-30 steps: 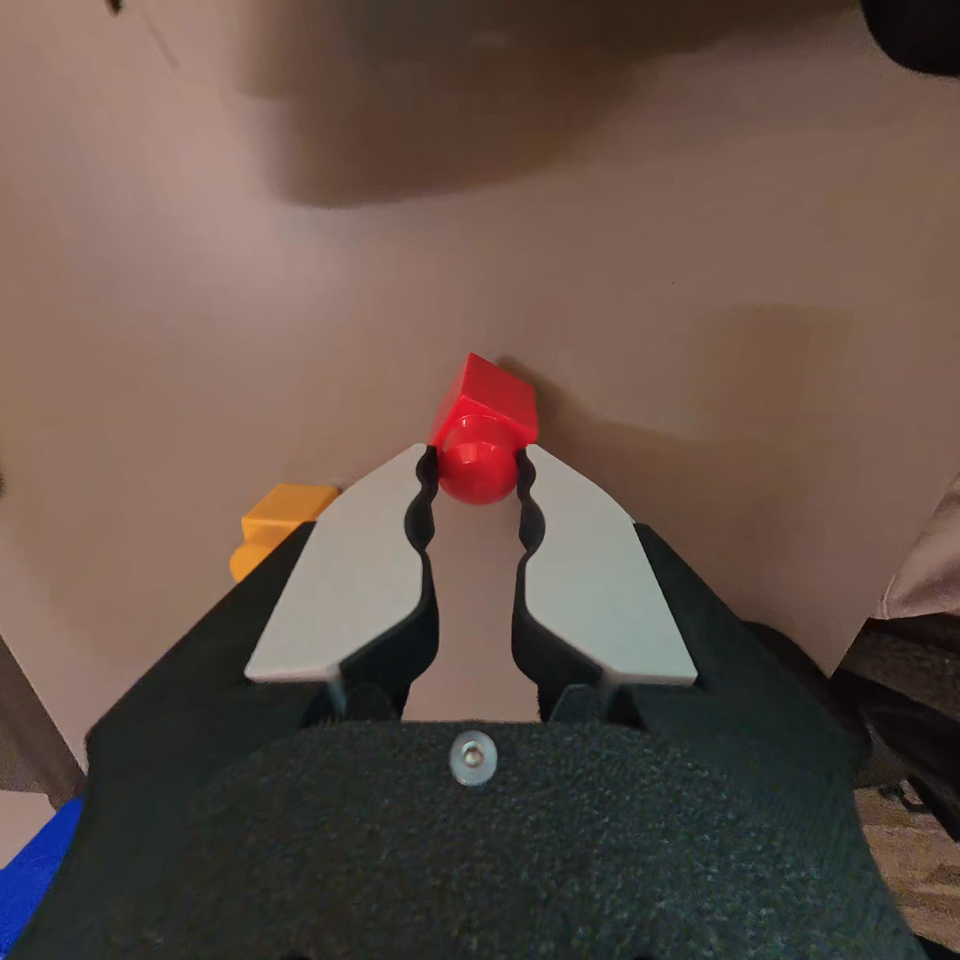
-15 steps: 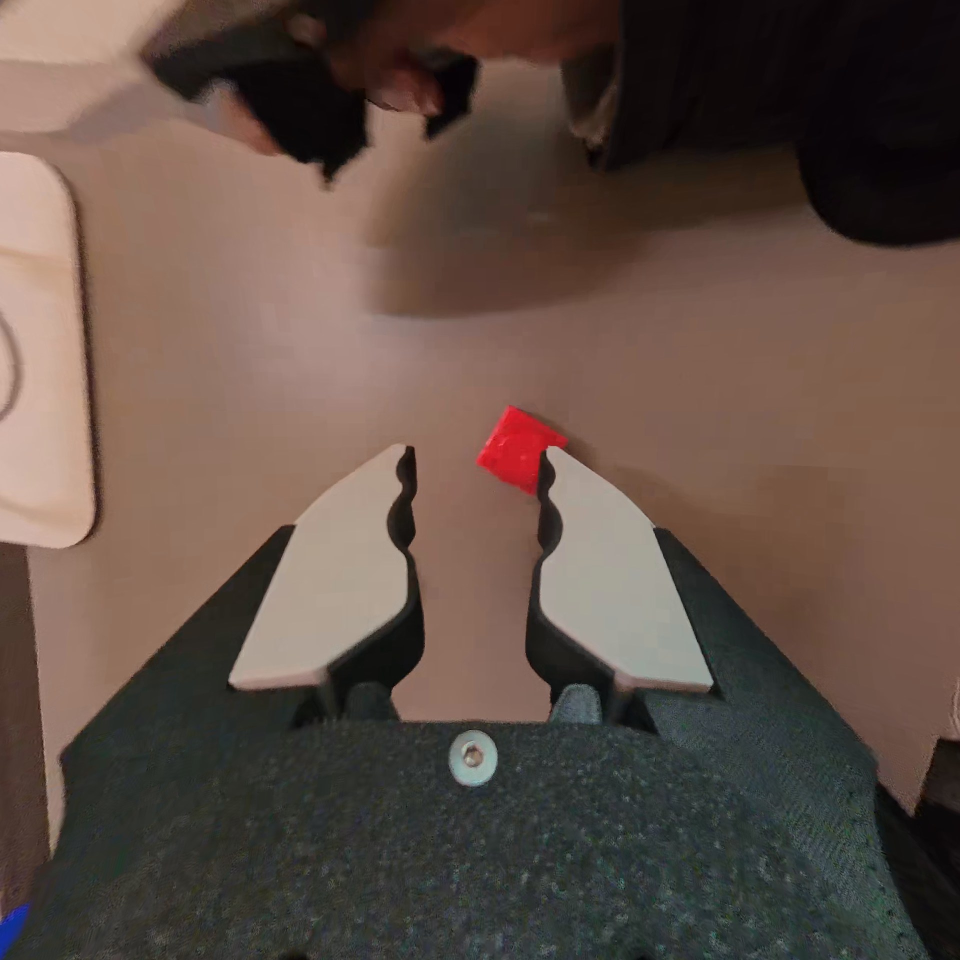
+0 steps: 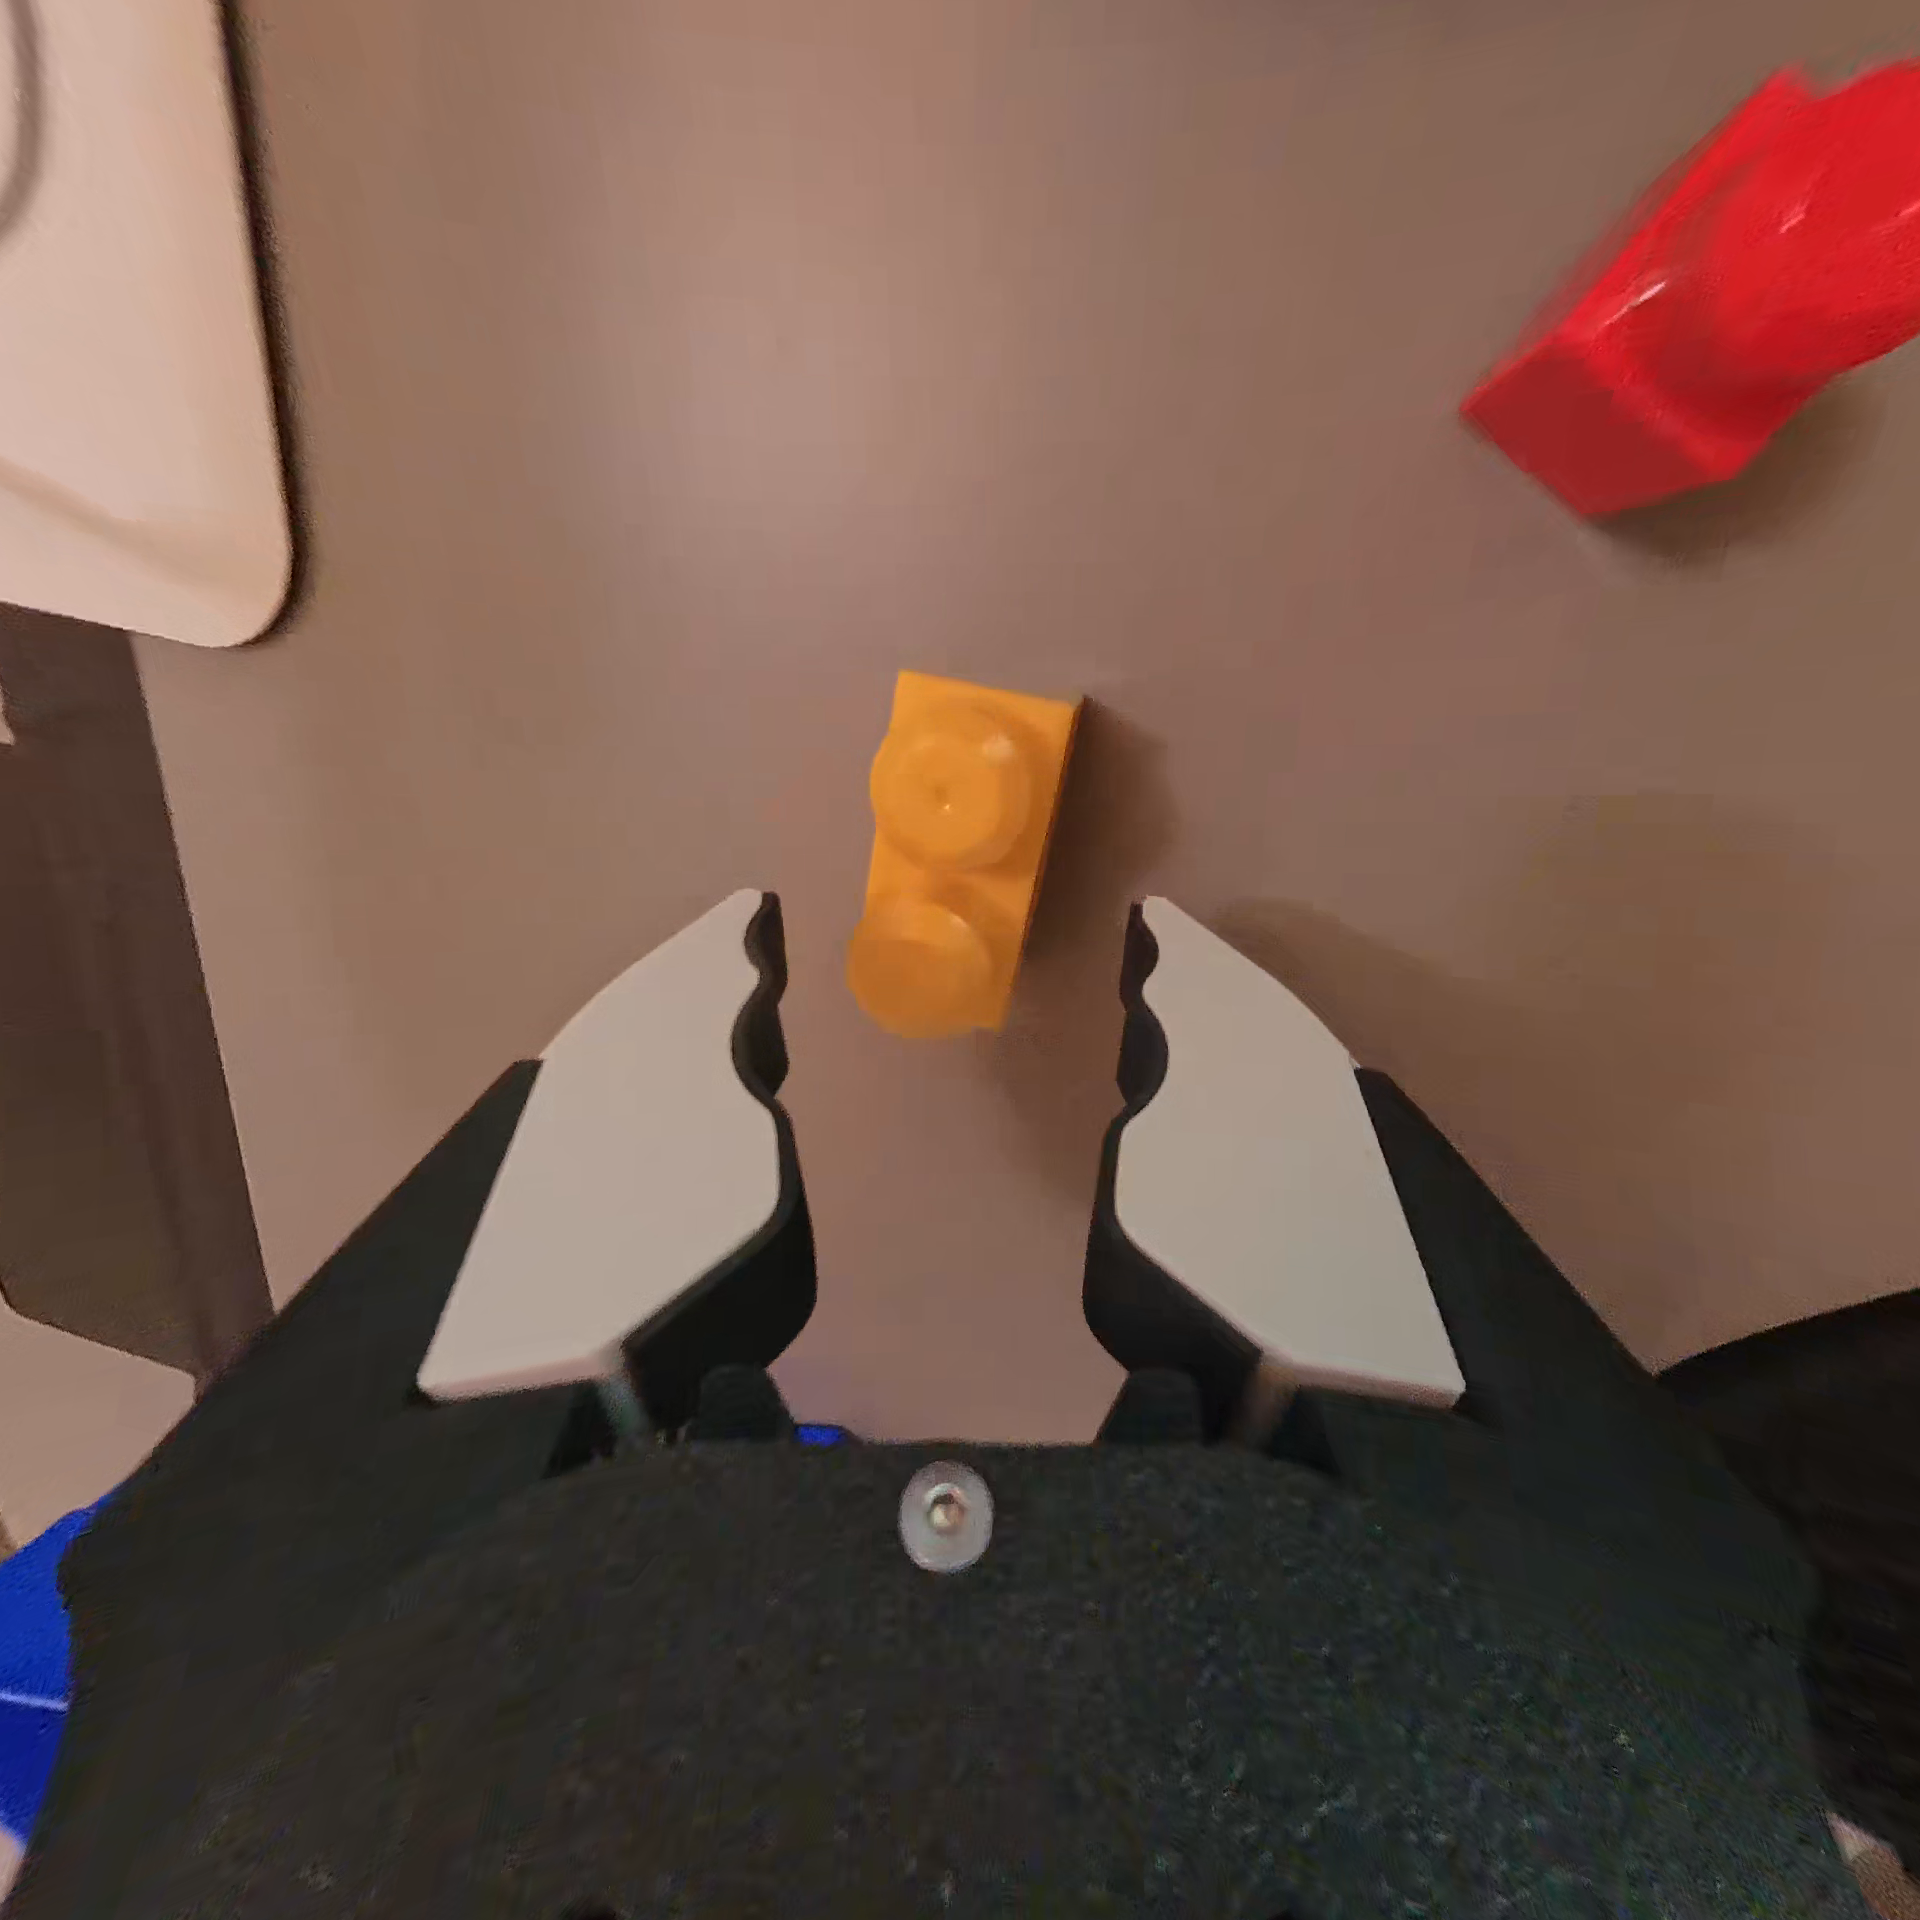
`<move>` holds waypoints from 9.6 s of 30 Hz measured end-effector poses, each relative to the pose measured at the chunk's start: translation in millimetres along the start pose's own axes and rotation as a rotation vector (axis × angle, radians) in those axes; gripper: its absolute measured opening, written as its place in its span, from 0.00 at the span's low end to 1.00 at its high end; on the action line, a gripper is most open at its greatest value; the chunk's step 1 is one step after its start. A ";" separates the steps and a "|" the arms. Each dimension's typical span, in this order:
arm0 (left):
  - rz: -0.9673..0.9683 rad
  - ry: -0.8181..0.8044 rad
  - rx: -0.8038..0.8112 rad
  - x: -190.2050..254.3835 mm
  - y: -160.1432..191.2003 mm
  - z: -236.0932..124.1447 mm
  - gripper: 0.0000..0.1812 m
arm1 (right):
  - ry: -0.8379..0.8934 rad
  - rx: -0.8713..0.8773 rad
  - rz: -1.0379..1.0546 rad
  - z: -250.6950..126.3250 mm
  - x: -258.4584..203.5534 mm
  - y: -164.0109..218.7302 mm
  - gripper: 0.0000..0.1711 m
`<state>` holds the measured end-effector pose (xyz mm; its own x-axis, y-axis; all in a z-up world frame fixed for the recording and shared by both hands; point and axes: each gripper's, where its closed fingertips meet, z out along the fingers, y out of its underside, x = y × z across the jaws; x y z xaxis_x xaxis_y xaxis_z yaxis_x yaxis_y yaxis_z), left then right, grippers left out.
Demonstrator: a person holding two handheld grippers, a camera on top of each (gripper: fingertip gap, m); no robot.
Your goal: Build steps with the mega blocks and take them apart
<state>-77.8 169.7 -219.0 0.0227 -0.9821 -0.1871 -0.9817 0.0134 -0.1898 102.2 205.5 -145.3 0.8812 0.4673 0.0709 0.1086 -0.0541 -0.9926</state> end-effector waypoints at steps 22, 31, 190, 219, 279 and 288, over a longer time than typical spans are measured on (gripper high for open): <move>-0.201 0.151 0.967 8.8 -82.0 -106.4 0.21 | -0.330 0.170 0.004 -18.6 -54.6 -38.0 0.04; -0.228 0.303 1.300 33.9 -88.5 -129.8 0.21 | -0.902 0.118 0.213 -55.0 -133.0 -54.9 0.49; -0.376 0.293 1.689 48.6 -133.0 -144.7 0.19 | -0.875 0.470 0.414 -73.3 -105.1 -101.7 0.21; -0.108 0.157 1.042 50.1 -98.3 -41.0 0.20 | -0.771 -0.170 -0.080 -64.9 -104.0 -18.5 0.24; -0.424 -0.486 1.328 -36.7 -63.0 -75.5 0.00 | -0.231 -0.869 -0.218 -84.7 287.1 54.8 0.17; -0.408 -0.459 1.312 -33.8 -66.0 -69.8 0.00 | -0.213 -0.865 -0.175 -87.8 293.3 63.7 0.17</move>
<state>-26.9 188.8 -132.8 0.5582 -0.8172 -0.1435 -0.0205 0.1594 -0.9870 407.9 261.6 -179.1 0.7251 0.6800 0.1087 0.6162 -0.5703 -0.5432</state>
